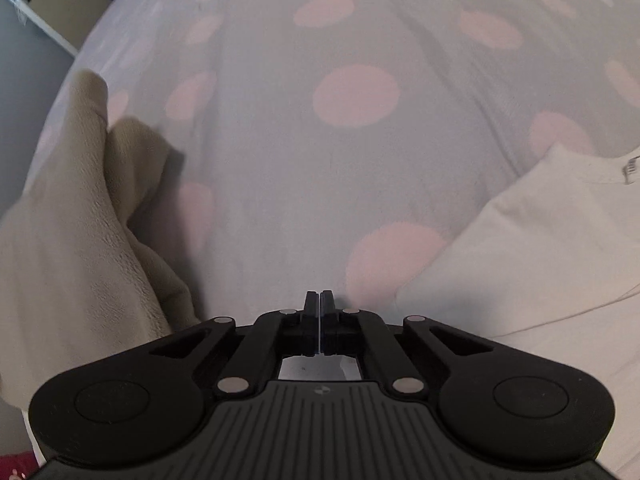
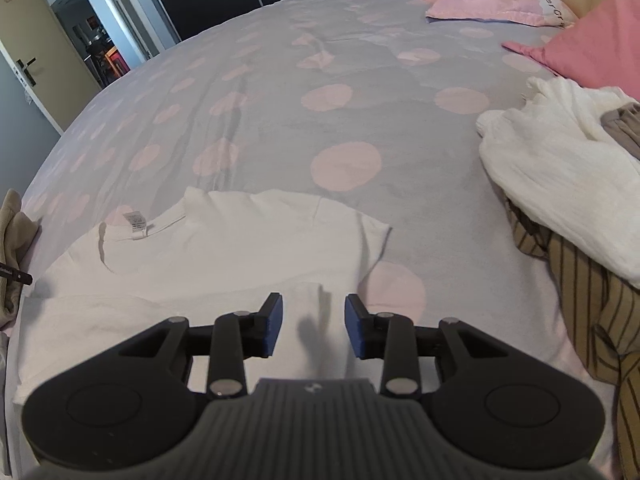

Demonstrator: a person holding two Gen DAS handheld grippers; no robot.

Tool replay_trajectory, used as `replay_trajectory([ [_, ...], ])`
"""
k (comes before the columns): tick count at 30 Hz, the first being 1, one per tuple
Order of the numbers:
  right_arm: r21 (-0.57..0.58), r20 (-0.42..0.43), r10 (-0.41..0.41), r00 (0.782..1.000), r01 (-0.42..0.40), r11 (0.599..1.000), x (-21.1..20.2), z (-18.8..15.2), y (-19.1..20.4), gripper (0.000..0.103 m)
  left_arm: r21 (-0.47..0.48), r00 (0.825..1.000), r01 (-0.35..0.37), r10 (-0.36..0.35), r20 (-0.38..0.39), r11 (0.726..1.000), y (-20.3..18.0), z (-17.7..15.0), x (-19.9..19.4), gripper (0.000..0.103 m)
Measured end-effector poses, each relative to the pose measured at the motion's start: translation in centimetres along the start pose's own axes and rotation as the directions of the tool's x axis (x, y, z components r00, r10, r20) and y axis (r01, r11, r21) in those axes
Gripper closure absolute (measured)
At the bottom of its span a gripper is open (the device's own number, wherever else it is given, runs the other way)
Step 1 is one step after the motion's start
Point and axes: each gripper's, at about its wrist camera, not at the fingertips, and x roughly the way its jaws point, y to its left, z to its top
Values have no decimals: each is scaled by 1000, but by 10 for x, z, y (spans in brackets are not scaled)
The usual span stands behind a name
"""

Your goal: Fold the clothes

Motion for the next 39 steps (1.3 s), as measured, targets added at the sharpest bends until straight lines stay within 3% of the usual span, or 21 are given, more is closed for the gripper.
replay_trajectory([
  [2,11,2,2,1000,-2,1000,-3,-1,-5,63,-24,999,29,-28,41,999,5,-8,-10,98],
  [4,22,3,4,1000,-4,1000,-7,-1,-10,62,-52,994,86,-82,73,995,12,-20,-21,85],
  [5,27,4,5,1000,-5,1000,-9,-2,-12,62,-58,991,104,-99,88,993,14,-28,-25,83],
  [12,5,-79,21,997,-21,1000,-16,-23,-10,62,-17,977,200,-198,84,980,15,-71,-53,83],
  [16,27,-131,72,989,-70,997,-17,-41,-7,62,-22,972,229,-228,52,973,11,-99,-58,83],
  [20,5,-178,75,981,-75,997,-12,-57,-1,64,-11,969,243,-243,37,970,10,-125,-62,82],
  [21,7,-181,76,981,-75,997,-10,-60,-1,72,-9,969,244,-244,37,970,9,-132,-64,81],
  [22,8,-184,75,980,-75,997,-8,-62,-1,91,-12,971,237,-237,40,971,10,-137,-64,80],
  [23,6,-188,72,980,-72,997,-7,-63,-1,97,-19,972,231,-230,43,973,10,-142,-65,79],
  [29,-1,-203,48,978,-49,999,-3,-65,0,99,-107,947,319,-313,71,942,10,-160,-60,74],
  [33,-28,-202,28,979,-34,999,-4,-66,4,99,-93,950,311,-307,55,946,-2,-167,-49,75],
  [36,-42,-203,16,979,-25,999,-4,-66,4,99,-97,941,339,-338,30,936,-1,-170,-46,93],
  [39,-56,-205,5,979,-17,998,-4,-66,5,99,-66,947,322,-320,26,945,-3,-176,-48,93],
])
